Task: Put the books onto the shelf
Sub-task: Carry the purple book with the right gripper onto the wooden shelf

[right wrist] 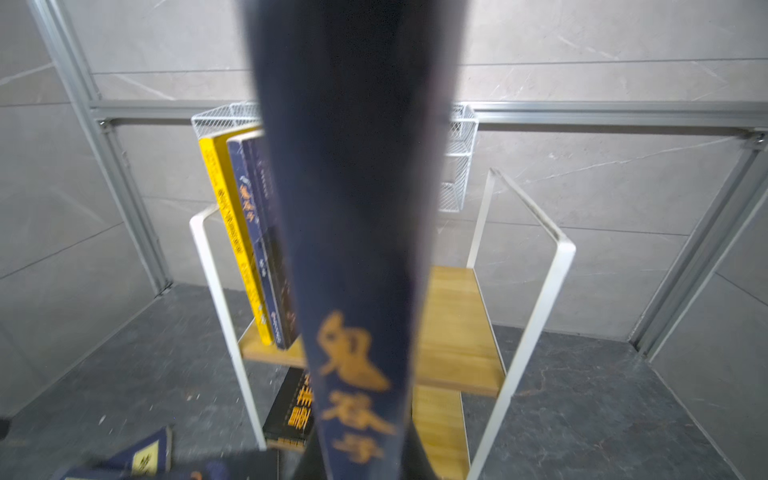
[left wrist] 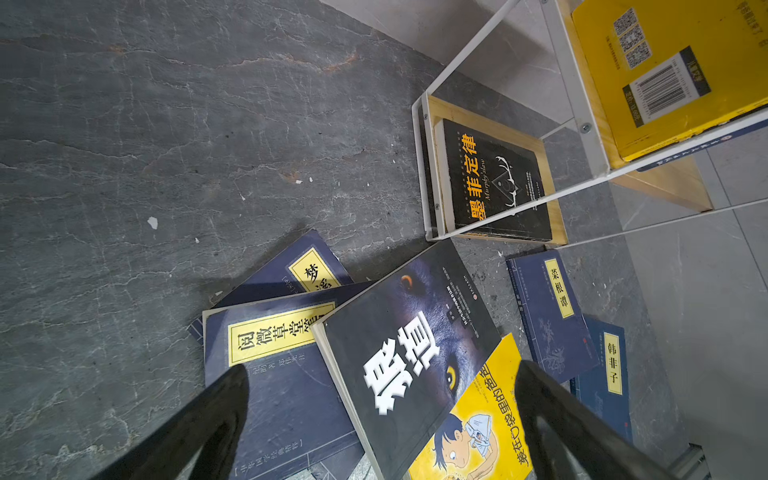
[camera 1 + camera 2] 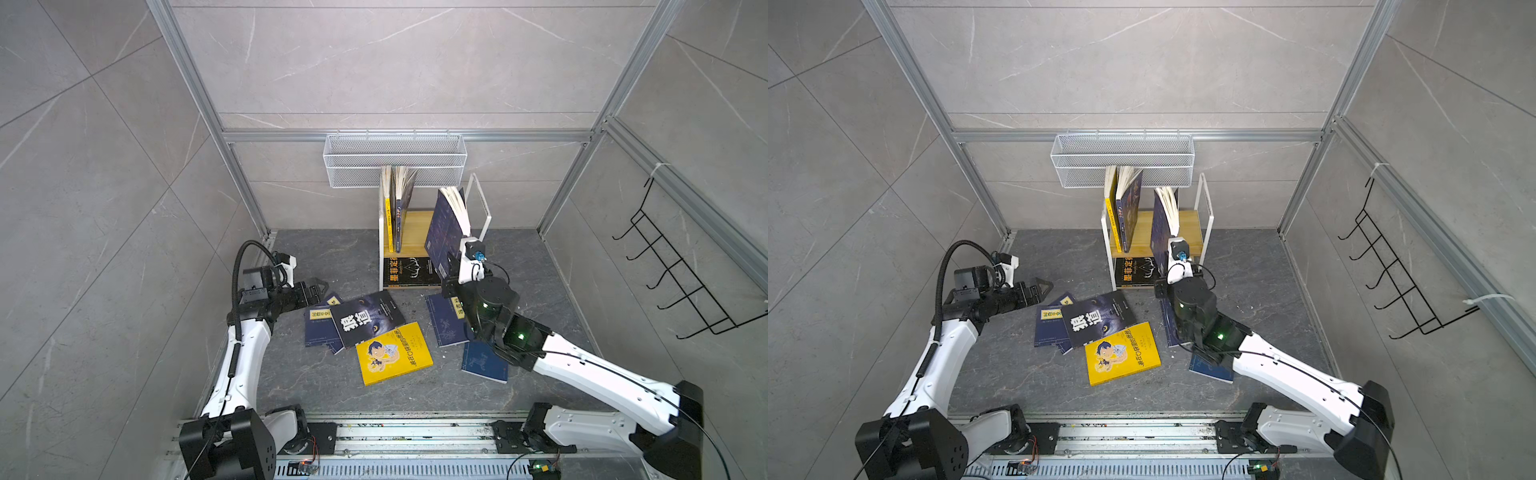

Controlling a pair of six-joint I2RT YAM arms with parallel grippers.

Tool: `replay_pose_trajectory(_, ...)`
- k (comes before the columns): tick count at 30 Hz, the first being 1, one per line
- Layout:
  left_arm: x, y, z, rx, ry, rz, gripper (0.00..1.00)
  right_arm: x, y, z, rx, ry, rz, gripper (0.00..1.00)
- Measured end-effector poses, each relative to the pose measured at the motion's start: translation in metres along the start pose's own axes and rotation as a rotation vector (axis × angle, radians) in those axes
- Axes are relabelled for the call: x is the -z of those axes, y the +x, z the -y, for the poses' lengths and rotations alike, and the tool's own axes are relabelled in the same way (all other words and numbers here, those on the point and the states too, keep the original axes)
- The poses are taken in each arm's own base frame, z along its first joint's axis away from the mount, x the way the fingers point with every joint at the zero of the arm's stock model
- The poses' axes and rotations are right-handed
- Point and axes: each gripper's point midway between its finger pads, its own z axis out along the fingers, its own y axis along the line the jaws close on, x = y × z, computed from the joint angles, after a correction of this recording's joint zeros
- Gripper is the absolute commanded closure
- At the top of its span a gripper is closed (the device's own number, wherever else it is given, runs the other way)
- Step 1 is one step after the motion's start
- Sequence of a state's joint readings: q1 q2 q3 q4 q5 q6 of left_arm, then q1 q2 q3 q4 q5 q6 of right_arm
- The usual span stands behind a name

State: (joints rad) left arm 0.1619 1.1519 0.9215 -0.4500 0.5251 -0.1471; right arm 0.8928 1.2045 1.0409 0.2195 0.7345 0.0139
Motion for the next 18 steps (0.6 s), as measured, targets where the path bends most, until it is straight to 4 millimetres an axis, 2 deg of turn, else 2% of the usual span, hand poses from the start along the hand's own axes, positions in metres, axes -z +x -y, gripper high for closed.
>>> replay_pose_trajectory(4,0.000,0.000,0.000,-0.007,0.000,0.000,0.00,-0.038,-0.001,-0.006,0.015,0.053,0.009,1.00)
replay_pose_trajectory(11,0.001,0.000,0.001,-0.008,0.001,0.002,0.00,-0.100,0.010,-0.007,0.034,0.135,0.010,1.00)
replay_pose_trajectory(14,0.002,-0.001,0.001,-0.014,0.001,0.006,0.00,-0.121,0.019,-0.011,0.040,0.151,0.004,1.00)
replay_pose_trajectory(18,0.002,-0.001,0.002,-0.019,0.003,0.008,0.00,-0.142,0.042,-0.024,0.056,0.140,-0.018,1.00)
